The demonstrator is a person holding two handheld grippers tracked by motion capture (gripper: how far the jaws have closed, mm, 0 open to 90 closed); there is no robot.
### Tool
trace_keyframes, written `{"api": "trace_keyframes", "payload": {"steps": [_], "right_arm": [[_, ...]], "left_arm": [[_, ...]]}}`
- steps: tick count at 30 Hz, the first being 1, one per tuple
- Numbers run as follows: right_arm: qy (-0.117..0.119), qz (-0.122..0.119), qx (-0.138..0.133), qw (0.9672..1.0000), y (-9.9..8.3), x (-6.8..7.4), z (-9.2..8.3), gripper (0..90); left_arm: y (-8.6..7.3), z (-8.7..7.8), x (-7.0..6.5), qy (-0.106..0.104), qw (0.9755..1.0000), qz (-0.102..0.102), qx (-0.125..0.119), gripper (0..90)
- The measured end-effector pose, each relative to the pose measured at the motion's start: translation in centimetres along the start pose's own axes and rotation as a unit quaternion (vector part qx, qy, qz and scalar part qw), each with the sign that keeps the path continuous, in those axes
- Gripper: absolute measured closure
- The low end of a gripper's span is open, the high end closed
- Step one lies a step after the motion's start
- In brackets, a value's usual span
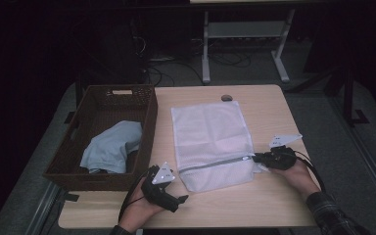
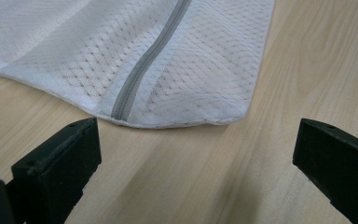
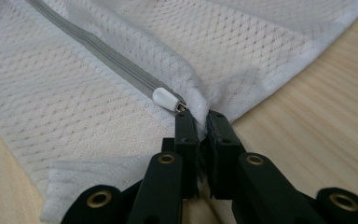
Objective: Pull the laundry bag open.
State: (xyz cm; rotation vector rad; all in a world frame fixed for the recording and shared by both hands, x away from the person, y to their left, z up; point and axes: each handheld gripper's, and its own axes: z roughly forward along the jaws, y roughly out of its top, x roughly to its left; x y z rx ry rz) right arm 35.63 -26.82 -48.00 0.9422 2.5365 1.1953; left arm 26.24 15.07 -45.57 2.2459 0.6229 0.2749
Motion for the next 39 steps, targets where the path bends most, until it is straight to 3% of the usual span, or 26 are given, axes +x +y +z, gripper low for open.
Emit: {"api": "trace_keyframes", "payload": {"steps": [7, 23, 30, 39], "right_arm": [[0.013, 0.024, -0.003, 0.9996, 0.2, -0.2, -0.4, 83.7], [0.018, 0.022, -0.011, 0.9995, 0.8, 1.0, -1.6, 83.7], [0.020, 0.014, -0.012, 0.9996, 1.0, 2.0, -2.0, 83.6], [0.023, 0.007, -0.010, 0.9997, 1.3, 2.9, -2.0, 83.6]], "left_arm": [[0.2, 0.0, 0.1, 0.001, 1.0000, -0.001, -0.002, 0.8], [2.1, 0.1, 0.2, -0.007, 0.9996, -0.014, -0.023, 6.5], [3.2, 0.5, 0.1, -0.018, 0.9991, -0.011, -0.035, 6.7], [4.4, 1.3, -0.1, -0.044, 0.9975, -0.011, -0.054, 21.8]]}}
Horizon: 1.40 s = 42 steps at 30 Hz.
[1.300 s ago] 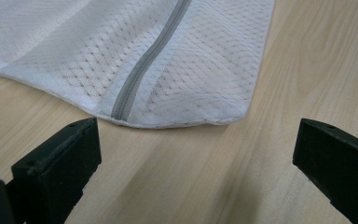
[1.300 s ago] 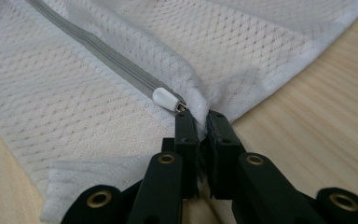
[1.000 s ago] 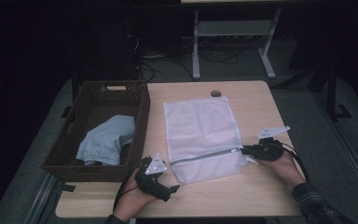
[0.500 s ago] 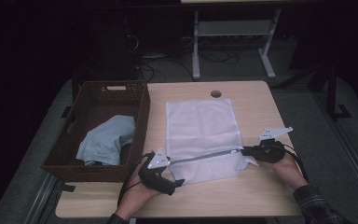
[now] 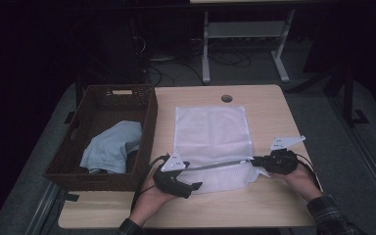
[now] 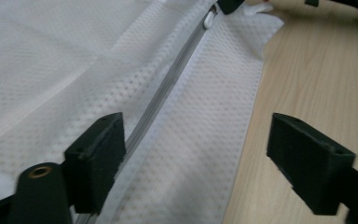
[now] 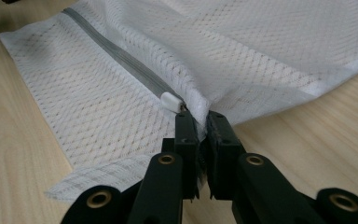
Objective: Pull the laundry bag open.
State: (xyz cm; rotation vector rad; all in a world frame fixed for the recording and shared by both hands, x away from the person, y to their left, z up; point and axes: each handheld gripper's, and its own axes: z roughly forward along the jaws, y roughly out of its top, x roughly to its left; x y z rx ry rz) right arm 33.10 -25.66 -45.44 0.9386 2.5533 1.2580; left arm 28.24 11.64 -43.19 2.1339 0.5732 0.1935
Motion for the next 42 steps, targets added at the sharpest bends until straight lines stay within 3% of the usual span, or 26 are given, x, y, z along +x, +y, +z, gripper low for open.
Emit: {"api": "trace_keyframes", "payload": {"steps": [10, 18, 21, 34, 37, 42], "right_arm": [[0.010, 0.018, -0.012, 0.9997, 0.6, 1.3, -0.2, 83.6], [0.017, 0.035, -0.021, 0.9990, 0.5, 1.8, 0.1, 83.5], [0.018, 0.051, -0.033, 0.9980, 0.4, 2.2, 0.3, 83.5], [0.039, 0.044, -0.040, 0.9975, 0.7, 3.6, 1.0, 83.5], [0.055, 0.054, -0.056, 0.9955, 0.9, 3.8, 1.0, 83.3], [0.064, 0.041, -0.058, 0.9954, 1.2, 4.5, 1.2, 83.3]], "left_arm": [[1.3, 1.7, -0.5, -0.015, 0.9998, 0.012, -0.002, 32.6], [2.0, 3.1, -0.8, -0.032, 0.9994, 0.013, -0.003, 36.1], [2.2, 4.0, -0.9, -0.042, 0.9989, 0.018, 0.002, 35.8], [2.6, 5.8, -1.5, -0.058, 0.9982, 0.016, 0.001, 36.6], [2.6, 6.2, -1.7, -0.065, 0.9978, 0.012, -0.003, 36.8], [2.6, 6.2, -1.8, -0.070, 0.9974, 0.014, -0.001, 38.1]]}}
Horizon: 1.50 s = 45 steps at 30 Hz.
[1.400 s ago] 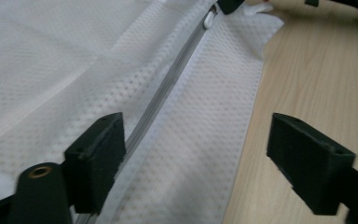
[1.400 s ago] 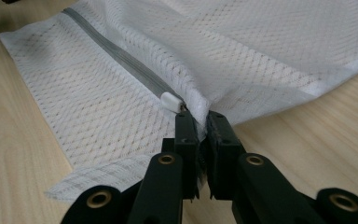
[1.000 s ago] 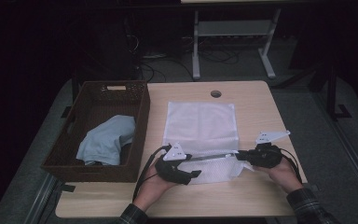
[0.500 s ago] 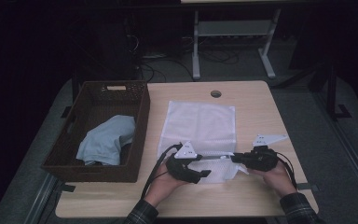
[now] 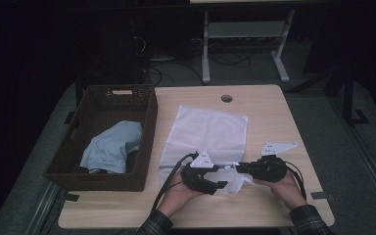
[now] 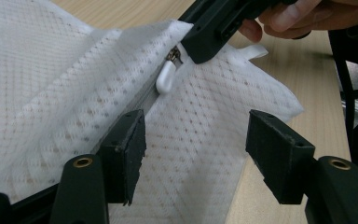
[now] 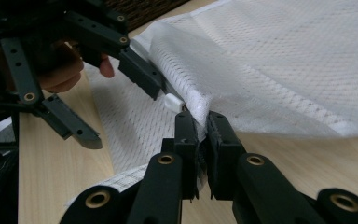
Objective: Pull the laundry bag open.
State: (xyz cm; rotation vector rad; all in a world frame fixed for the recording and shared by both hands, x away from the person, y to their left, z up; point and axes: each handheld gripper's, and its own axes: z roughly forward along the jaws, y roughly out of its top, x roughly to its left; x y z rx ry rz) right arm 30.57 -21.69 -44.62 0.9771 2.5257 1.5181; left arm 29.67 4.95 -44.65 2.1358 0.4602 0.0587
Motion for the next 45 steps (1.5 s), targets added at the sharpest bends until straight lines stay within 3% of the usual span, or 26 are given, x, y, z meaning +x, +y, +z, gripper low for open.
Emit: {"api": "trace_keyframes", "payload": {"steps": [7, 19, 36, 45], "right_arm": [[0.020, -0.011, 0.008, 0.9997, 0.2, 0.3, 0.6, 83.3], [0.022, -0.034, 0.025, 0.9989, 0.2, 0.4, 1.0, 83.3], [0.039, -0.032, 0.011, 0.9987, 0.1, 0.9, 0.6, 83.3], [0.049, -0.031, 0.007, 0.9983, 0.1, 1.1, 0.5, 83.4]], "left_arm": [[-0.2, 0.1, 0.1, -0.013, 0.9999, -0.003, -0.007, 40.9], [-0.5, 1.1, 0.3, -0.022, 0.9998, -0.002, 0.000, 49.8], [0.0, 1.4, 0.4, -0.040, 0.9991, -0.001, -0.013, 64.0], [0.3, 1.4, 0.6, -0.035, 0.9993, -0.004, -0.006, 76.0]]}}
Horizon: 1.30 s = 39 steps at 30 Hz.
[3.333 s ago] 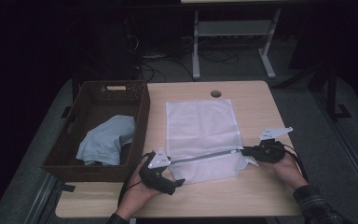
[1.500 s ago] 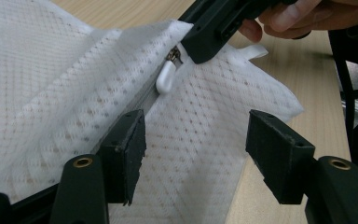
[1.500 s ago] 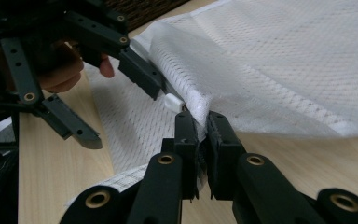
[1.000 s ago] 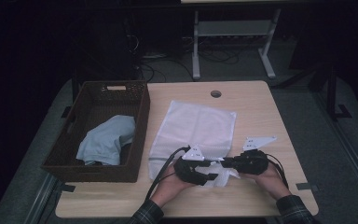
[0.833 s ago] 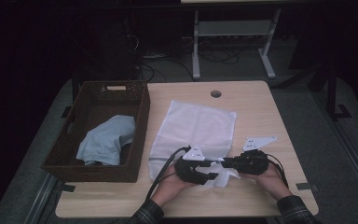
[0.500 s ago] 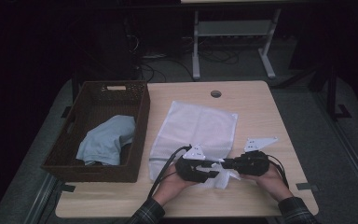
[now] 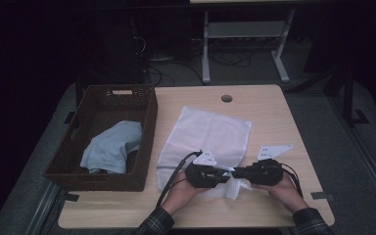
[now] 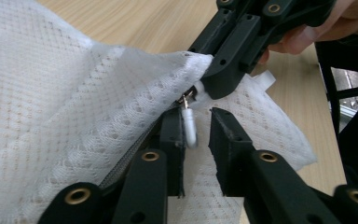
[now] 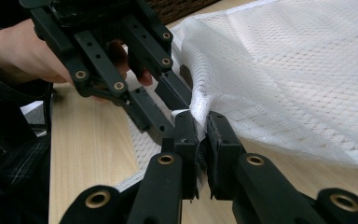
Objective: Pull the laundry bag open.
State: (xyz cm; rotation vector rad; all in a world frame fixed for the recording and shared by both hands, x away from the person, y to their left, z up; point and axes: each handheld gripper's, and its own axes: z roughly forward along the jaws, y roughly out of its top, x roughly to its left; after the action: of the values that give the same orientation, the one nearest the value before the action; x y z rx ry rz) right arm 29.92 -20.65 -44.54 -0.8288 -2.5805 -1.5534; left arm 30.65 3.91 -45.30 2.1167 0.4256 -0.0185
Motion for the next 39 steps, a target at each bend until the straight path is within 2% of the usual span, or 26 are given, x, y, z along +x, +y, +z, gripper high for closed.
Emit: {"api": "trace_keyframes", "payload": {"steps": [2, 8, 13, 21, 39], "right_arm": [[0.000, -0.002, 0.001, 1.0000, 0.02, 0.06, 0.01, 83.3], [-0.004, -0.008, 0.003, 1.0000, 0.05, 0.14, 0.09, 83.3], [-0.013, -0.018, 0.004, 0.9997, 0.08, 0.18, 0.06, 83.3], [-0.026, -0.021, 0.010, 0.9994, 0.10, 0.10, -0.17, 83.4], [-0.035, -0.024, 0.014, 0.9990, 0.02, -0.10, -0.30, 83.4]], "left_arm": [[0.01, 0.01, 0.04, 0.002, 1.0000, -0.002, 0.001, 80.8], [0.08, -0.08, 0.23, 0.011, 0.9999, -0.011, 0.007, 85.9], [0.13, -0.13, 0.21, 0.012, 0.9997, -0.020, 0.002, 86.5], [0.04, -0.29, 0.37, 0.014, 0.9996, -0.022, 0.005, 86.6], [-0.02, -0.57, 0.42, 0.016, 0.9996, -0.023, 0.010, 86.6]]}}
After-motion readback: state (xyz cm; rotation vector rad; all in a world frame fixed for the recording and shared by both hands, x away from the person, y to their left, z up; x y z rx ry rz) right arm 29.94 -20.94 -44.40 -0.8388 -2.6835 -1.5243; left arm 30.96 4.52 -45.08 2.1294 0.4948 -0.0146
